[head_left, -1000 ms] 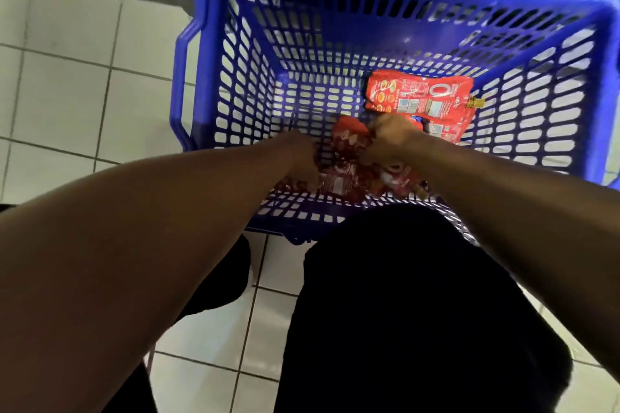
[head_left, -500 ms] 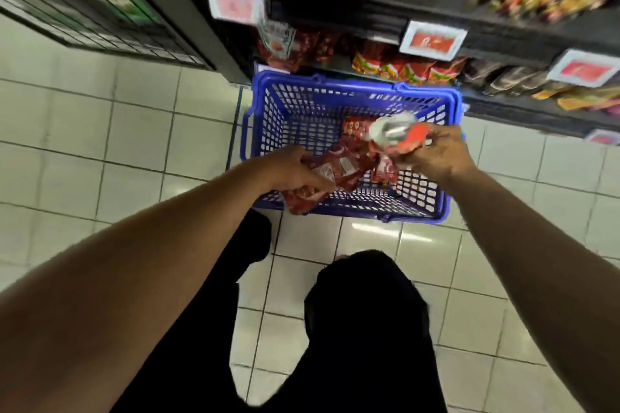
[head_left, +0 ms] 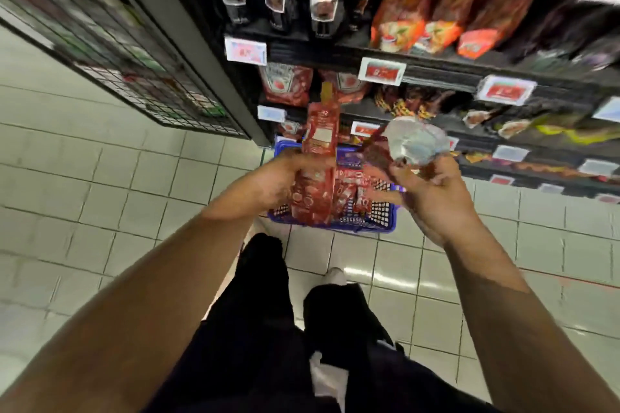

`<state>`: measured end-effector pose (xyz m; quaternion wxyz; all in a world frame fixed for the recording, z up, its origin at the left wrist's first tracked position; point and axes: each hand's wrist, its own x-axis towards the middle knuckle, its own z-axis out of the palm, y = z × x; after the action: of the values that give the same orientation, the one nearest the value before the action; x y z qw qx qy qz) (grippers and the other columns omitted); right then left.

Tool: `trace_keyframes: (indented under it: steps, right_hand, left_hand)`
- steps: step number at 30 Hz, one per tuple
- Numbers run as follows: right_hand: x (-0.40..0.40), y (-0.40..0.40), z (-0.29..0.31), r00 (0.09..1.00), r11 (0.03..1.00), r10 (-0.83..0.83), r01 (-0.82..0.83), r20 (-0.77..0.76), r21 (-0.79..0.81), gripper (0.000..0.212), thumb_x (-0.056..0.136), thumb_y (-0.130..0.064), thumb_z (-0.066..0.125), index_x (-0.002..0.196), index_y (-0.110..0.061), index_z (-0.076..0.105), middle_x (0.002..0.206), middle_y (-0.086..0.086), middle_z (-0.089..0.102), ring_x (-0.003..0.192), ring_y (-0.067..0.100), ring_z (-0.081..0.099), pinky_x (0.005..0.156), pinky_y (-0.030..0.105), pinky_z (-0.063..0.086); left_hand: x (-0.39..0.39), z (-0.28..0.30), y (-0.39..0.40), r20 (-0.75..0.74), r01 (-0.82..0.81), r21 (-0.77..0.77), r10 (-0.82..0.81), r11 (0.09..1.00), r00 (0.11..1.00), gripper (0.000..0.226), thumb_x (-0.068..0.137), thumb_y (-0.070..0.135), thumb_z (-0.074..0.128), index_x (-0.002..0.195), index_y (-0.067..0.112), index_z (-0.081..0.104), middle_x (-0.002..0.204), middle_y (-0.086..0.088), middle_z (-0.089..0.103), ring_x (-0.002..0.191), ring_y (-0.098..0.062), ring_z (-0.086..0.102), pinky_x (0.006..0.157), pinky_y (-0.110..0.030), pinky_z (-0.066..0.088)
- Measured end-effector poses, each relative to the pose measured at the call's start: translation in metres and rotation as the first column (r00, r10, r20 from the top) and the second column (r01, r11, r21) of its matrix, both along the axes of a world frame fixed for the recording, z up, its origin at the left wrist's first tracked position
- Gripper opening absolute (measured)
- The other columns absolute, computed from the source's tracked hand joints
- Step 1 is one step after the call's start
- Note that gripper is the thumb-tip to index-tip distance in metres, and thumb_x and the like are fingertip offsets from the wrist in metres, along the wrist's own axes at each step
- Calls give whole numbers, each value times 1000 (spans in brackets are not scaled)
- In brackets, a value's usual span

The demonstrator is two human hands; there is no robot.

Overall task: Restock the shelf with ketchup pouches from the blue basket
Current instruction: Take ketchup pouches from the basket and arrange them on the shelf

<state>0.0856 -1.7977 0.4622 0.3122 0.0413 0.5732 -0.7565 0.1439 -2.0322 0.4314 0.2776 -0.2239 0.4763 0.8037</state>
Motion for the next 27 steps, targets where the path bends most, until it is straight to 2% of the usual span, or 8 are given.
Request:
trace_keyframes:
  steps: [3,6,9,11,13,16,20,27]
  right_hand:
    - [0,13,37,997,959,83,-80,-1,-273,62,77,26,37,137,9,45,136,23,53,125,35,57,96,43,55]
    - [2,15,64,993,905,113,-117,-33,-409,42,72,-2,41,103,9,67,136,21,51,135,37,45,108,52,44]
    - [2,1,75,963,996,72,-85,-261,-40,13,91,-7,58,83,-11,67,114,18,61,110,31,59,96,54,50]
    - [3,-9,82,920,989,114,-68,-376,132,20,87,0,72,92,-15,60,112,16,62,103,26,64,84,53,58]
    - [0,-14,94,903,988,145,-109,-405,110,44,84,4,74,114,-23,57,129,13,58,112,23,64,84,46,59]
    - [-14,-18,112,771,951,308,-229,-557,210,94,81,2,78,151,-40,31,157,-5,32,134,14,51,94,31,56]
    - [-23,-41,131,798,957,290,-245,-529,156,116,78,5,80,157,-42,9,143,-44,34,129,-3,52,87,25,57]
    - [-43,-100,138,907,991,56,0,-418,133,114,61,7,85,149,-30,23,116,-15,69,102,15,71,75,34,59]
  left_hand:
    - [-2,48,13,-9,-113,-73,112,991,994,17,76,13,76,93,15,75,83,-7,77,72,-21,76,61,-32,60]
    - [-6,82,18,26,-176,-80,178,981,984,21,67,12,71,88,10,67,76,-8,72,64,-22,69,64,-33,58]
    - [-11,110,17,51,-296,54,293,954,955,37,67,11,56,102,1,62,80,-12,63,70,-27,61,76,-40,53]
    - [-11,124,13,66,-350,109,345,930,936,63,68,14,50,127,-9,57,91,-19,58,79,-33,58,82,-46,52]
    - [-10,134,6,62,-371,120,366,921,928,70,71,16,45,136,-10,51,109,-24,56,82,-37,59,83,-47,52]
    - [-9,143,-9,65,-373,160,367,914,928,57,82,14,39,135,-4,52,120,-24,56,84,-39,63,94,-57,48]
    - [-16,153,-33,28,-253,108,251,961,968,37,83,7,58,118,1,69,111,-21,69,95,-37,69,87,-50,58]
    - [-38,147,-85,-6,-191,78,192,979,981,39,67,-3,77,103,7,70,92,-16,76,76,-27,75,66,-38,62]
